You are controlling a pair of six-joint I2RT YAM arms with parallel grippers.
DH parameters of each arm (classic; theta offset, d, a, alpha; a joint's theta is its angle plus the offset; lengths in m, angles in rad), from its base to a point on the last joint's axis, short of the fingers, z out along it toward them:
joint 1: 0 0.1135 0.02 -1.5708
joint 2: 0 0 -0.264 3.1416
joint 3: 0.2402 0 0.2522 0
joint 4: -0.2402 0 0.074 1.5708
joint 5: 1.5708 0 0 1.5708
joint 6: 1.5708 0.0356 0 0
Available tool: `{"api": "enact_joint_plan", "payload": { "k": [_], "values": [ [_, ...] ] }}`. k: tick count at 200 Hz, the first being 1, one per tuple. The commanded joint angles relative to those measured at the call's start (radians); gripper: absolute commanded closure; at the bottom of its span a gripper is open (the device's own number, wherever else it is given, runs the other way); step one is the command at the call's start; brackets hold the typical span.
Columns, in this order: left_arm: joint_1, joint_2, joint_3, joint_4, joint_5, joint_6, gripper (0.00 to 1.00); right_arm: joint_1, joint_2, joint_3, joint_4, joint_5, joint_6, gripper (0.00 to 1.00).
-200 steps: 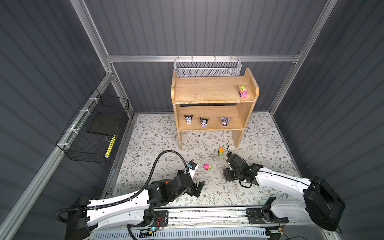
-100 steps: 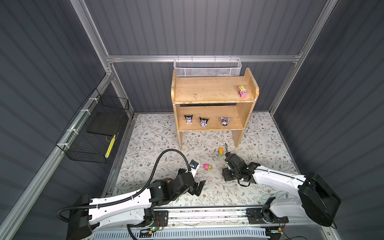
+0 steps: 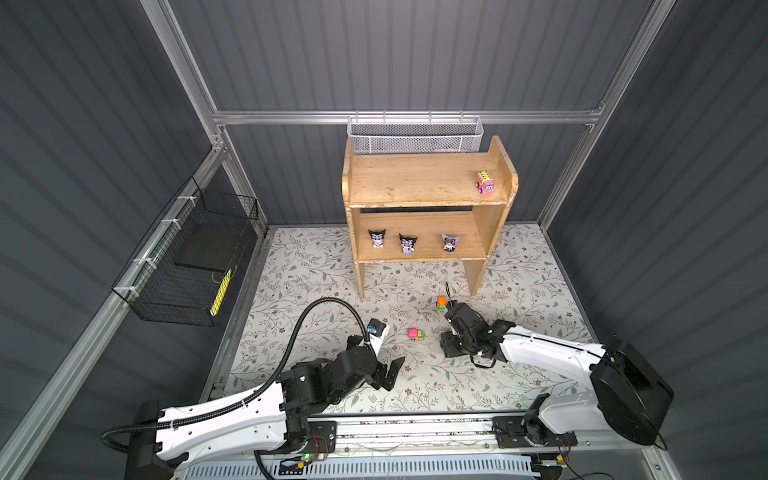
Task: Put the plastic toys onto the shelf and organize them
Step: 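Lower the right gripper onto the orange bulldozer and close on it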
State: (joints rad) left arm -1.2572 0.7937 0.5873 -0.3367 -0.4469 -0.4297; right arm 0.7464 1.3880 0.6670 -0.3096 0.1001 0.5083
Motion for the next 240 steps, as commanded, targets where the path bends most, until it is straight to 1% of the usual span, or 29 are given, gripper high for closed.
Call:
{"api": "enact_joint_plan", "payload": {
  "k": [1, 25, 74, 122, 173, 240],
  "values": [
    [-0.005, -0.017, -0.005, -0.027, -0.022, 0.003, 0.0, 0.005, 0.026, 0.021, -0.044, 0.042, 0.027, 0.49],
    [-0.004, -0.02, 0.0, -0.034, -0.02, 0.002, 0.0, 0.005, 0.033, 0.02, -0.059, 0.064, 0.053, 0.5],
    [-0.005, -0.031, -0.003, -0.045, -0.019, 0.003, 0.0, 0.016, 0.01, -0.013, -0.03, 0.061, 0.066, 0.49],
    [-0.005, -0.04, -0.002, -0.056, -0.02, -0.003, 0.0, 0.031, 0.043, -0.013, -0.016, 0.07, 0.081, 0.51],
    [-0.005, -0.066, -0.009, -0.076, -0.024, -0.012, 0.0, 0.04, 0.072, -0.011, -0.008, 0.08, 0.089, 0.57],
    [-0.005, -0.074, -0.002, -0.087, -0.031, -0.003, 0.0, 0.047, 0.067, 0.007, -0.039, 0.115, 0.09, 0.65]
  ]
}}
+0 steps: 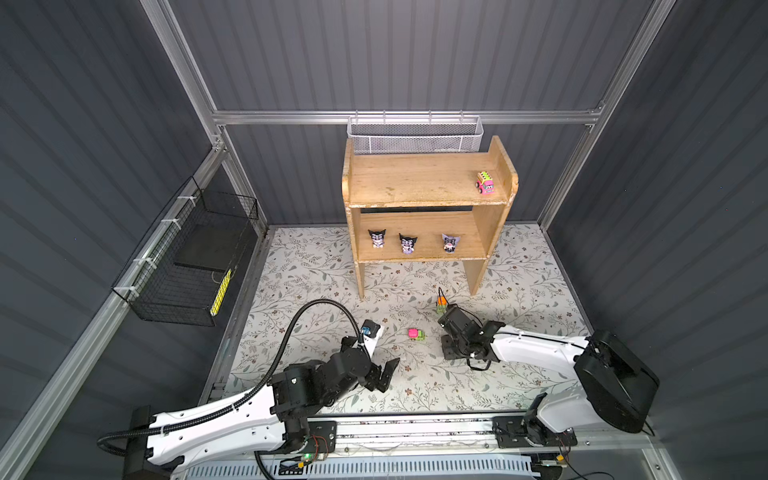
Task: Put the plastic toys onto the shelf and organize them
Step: 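Lower the right gripper onto the orange bulldozer and close on it, then lift the orange bulldozer with the right gripper up to the top shelf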
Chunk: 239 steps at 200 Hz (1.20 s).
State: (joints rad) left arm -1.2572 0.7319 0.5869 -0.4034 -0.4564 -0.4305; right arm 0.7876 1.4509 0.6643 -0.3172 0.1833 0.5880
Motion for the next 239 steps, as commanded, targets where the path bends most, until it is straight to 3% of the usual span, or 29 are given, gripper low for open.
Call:
{"api": "enact_joint_plan", "payload": {
  "k": [1, 42, 107, 183, 239],
  "values": [
    [-0.005, -0.012, -0.001, -0.021, -0.022, -0.002, 0.0, 0.006, 0.003, 0.009, -0.033, 0.032, 0.01, 0.65],
    [-0.005, -0.026, 0.009, -0.031, -0.026, 0.011, 0.0, 0.01, -0.033, 0.03, -0.066, 0.044, 0.005, 0.68],
    [-0.005, -0.018, 0.063, -0.054, -0.05, 0.037, 0.0, 0.037, -0.2, 0.161, -0.3, 0.085, -0.023, 0.68],
    [-0.005, 0.105, 0.267, -0.061, -0.137, 0.147, 0.0, 0.062, -0.385, 0.497, -0.603, 0.168, -0.105, 0.68],
    [-0.005, 0.249, 0.421, -0.021, -0.179, 0.246, 0.0, 0.058, -0.34, 0.816, -0.703, 0.272, -0.258, 0.67]
  ]
}}
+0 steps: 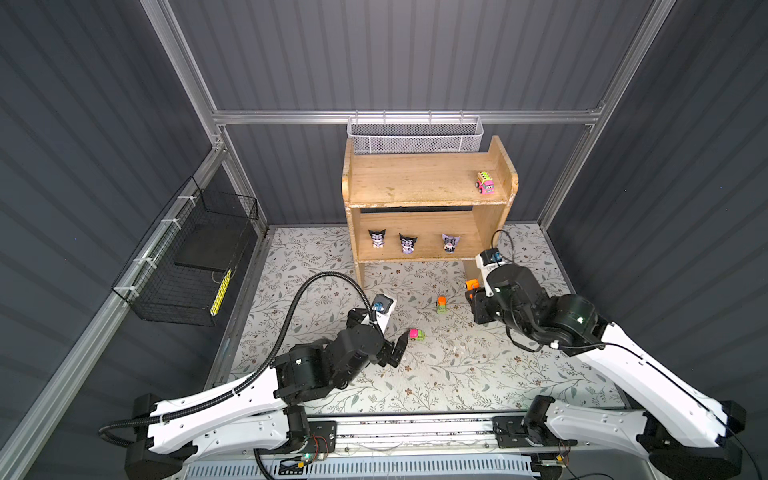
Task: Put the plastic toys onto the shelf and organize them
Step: 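Lift the orange bulldozer with the right gripper up to the top shelf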
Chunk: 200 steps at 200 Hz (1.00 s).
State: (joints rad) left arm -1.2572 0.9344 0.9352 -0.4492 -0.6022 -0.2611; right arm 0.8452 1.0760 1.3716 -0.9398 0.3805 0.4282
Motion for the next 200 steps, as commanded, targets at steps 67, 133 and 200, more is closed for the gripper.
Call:
{"api": "enact_joint_plan", "payload": {
  "k": [67, 133, 200],
  "values": [
    [0.09, 0.234, 0.336, -0.078, 0.007, 0.091, 0.0, -0.048, 0.226, 0.45, -0.104, 0.072, -0.26, 0.68],
    [0.15, 0.265, 0.407, -0.049, 0.045, 0.135, 0.0, -0.156, 0.438, 0.8, -0.121, 0.007, -0.334, 0.69],
    [0.169, 0.265, 0.406, -0.041, 0.018, 0.137, 0.0, -0.229, 0.719, 1.214, -0.212, -0.075, -0.353, 0.68]
  ]
}}
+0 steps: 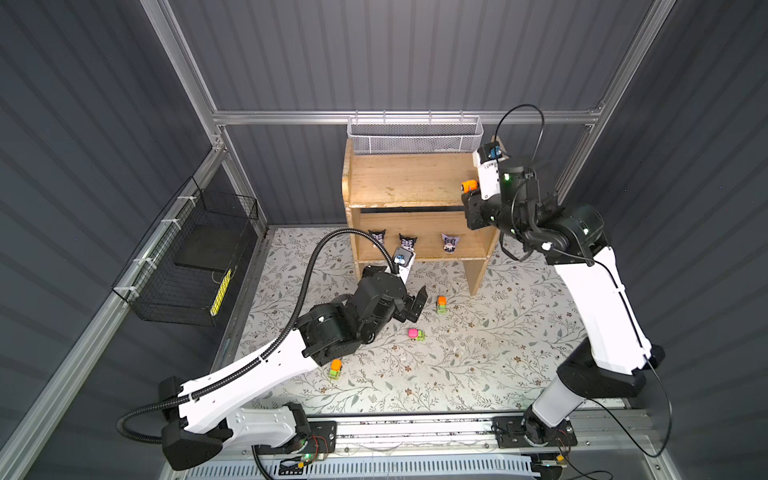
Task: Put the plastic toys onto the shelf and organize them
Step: 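Lift the orange bulldozer with the right gripper up to the top shelf, then lower the orange bulldozer onto the top shelf beside the truck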
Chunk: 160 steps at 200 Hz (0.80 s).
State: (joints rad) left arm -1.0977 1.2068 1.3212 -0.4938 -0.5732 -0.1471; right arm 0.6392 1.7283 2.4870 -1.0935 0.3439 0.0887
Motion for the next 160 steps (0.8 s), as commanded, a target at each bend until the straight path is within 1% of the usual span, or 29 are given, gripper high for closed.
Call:
{"api": "enact_joint_plan", "payload": {
  "k": [1, 13, 42, 160],
  "values": [
    [0.01, -0.008, 0.019, 0.005, -0.012, 0.024, 0.0, -0.024, 0.069, 0.103, -0.06, -0.039, -0.013, 0.68],
    [0.012, -0.015, 0.014, 0.008, -0.014, 0.026, 0.0, -0.035, 0.092, 0.128, -0.061, -0.053, -0.008, 0.68],
    [0.021, -0.027, -0.001, 0.017, -0.023, 0.036, 0.0, -0.061, 0.12, 0.128, -0.048, -0.074, 0.009, 0.68],
    [0.053, -0.048, -0.033, 0.03, -0.016, 0.054, 0.0, -0.118, 0.168, 0.141, -0.025, -0.112, 0.038, 0.66]
  ]
}}
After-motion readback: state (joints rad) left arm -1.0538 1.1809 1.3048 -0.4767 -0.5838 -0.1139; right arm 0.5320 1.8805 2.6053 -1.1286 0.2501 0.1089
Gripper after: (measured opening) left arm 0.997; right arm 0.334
